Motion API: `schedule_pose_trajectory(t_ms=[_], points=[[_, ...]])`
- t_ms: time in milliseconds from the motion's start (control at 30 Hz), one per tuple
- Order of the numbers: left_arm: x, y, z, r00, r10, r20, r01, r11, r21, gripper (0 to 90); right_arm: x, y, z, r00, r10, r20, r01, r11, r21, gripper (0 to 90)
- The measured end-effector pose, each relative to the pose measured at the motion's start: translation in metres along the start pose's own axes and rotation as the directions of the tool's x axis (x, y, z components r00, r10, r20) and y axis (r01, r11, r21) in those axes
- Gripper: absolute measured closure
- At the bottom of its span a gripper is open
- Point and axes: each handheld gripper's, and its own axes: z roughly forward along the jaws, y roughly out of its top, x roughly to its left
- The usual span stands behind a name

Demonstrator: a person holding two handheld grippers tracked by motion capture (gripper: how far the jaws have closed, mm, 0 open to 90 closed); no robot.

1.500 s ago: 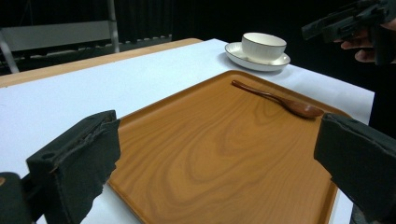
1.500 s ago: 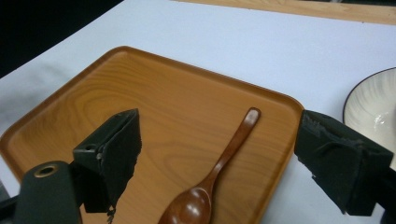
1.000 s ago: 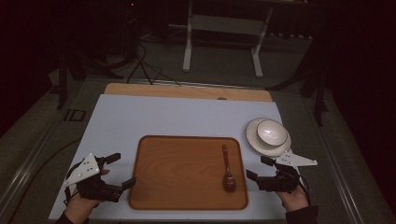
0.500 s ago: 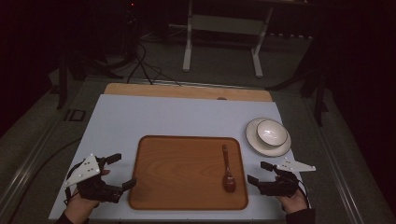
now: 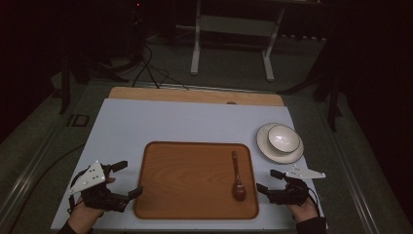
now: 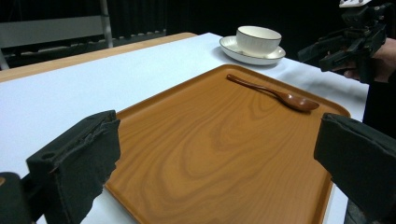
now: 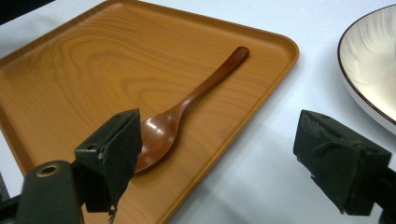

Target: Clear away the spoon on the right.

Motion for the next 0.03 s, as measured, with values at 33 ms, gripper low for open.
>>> schedule_pose_trajectory(t_ms=[33], points=[[-0.0001,-0.0001,0.0,1.0,0.0,-0.002,0.0,1.0,0.001,1.5,-0.0002,0.0,-0.0001,1.0,0.0,0.003,0.0,1.0,0.001,15.2]])
